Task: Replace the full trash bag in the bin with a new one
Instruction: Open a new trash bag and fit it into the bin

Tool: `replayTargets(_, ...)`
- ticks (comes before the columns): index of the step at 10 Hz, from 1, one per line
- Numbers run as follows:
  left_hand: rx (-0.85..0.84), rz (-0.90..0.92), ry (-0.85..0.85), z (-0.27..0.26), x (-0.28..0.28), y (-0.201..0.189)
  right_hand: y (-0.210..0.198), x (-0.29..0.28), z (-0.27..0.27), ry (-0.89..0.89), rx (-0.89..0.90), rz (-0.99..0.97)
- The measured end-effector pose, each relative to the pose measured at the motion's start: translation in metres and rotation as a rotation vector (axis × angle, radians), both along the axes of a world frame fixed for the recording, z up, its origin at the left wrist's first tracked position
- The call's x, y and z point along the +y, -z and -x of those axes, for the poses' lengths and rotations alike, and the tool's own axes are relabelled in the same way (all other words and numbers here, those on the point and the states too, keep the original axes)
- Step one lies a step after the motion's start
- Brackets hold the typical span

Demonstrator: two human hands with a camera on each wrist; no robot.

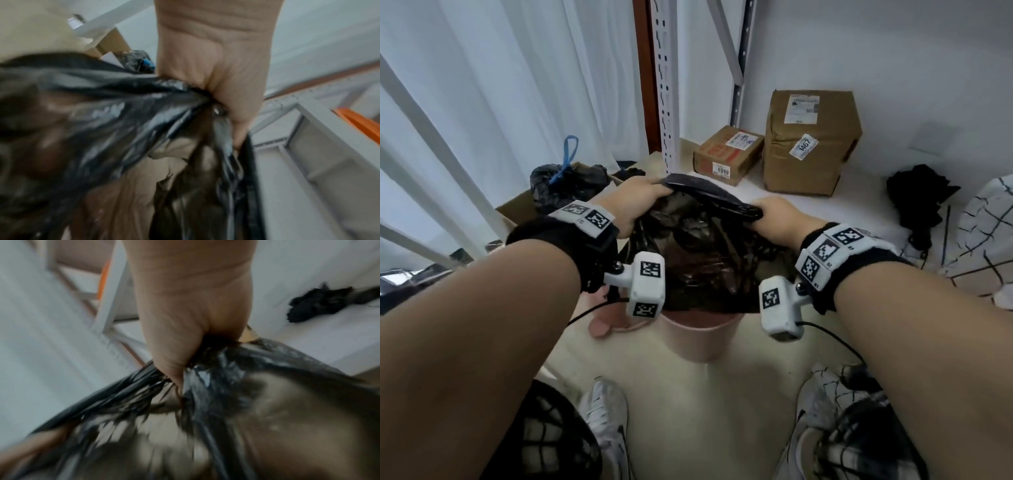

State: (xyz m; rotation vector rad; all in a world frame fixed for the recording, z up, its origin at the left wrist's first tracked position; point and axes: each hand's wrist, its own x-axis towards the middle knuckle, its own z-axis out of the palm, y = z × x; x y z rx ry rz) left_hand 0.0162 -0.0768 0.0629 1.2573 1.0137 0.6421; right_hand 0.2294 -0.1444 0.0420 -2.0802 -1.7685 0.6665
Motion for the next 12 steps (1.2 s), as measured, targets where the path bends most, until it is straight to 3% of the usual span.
replayTargets(1, 0.326, -0.166, 0.253, 0.005, 0.0, 0.0, -0.006, 0.0, 0.004, 0.271, 0.584, -0.043)
replayTargets(2, 0.702, -0.443, 0.255, 0.006, 0.003, 0.02, -0.014, 0.005, 0.012, 0.375, 0.937, -0.136)
replayTargets(3, 0.507, -0.346, 0.052, 0.007, 0.005, 0.034, -0.018, 0.009, 0.02, 0.314, 0.888, -0.185)
replayTargets(4, 0.147, -0.169, -0.144, 0.004, 0.007, 0.03, -0.015, 0.008, 0.018, 0.177, 0.719, -0.135)
replayTargets(5, -0.008, -0.087, -0.24, 0.002, 0.007, 0.016, -0.007, 0.006, 0.019, -0.105, 0.198, 0.154)
replayTargets(6, 0.131, -0.169, -0.082, 0.001, 0.003, 0.004, 0.005, 0.01, 0.017, 0.016, 0.035, 0.083)
replayTargets(7, 0.742, -0.447, 0.181, 0.004, 0.003, 0.013, 0.008, 0.017, 0.007, 0.285, 0.446, -0.064)
replayTargets(8, 0.964, -0.486, 0.057, 0.009, 0.004, 0.022, 0.003, 0.018, 0.004, 0.437, 0.648, -0.152)
replayTargets(9, 0.893, -0.364, -0.05, 0.011, 0.005, 0.03, 0.002, 0.016, 0.004, 0.559, 0.457, -0.173)
replayTargets(10, 0.848, -0.24, -0.105, 0.007, -0.005, 0.023, -0.005, 0.014, 0.006, 0.549, 0.253, -0.161)
replayTargets(11, 0.312, -0.489, -0.525, -0.004, 0.0, 0.006, -0.03, 0.018, 0.023, 0.46, 0.3, -0.741)
replayTargets(12, 0.258, -0.637, -0.498, -0.013, -0.006, -0.007, -0.04, 0.018, 0.038, 0.243, 0.076, -0.855)
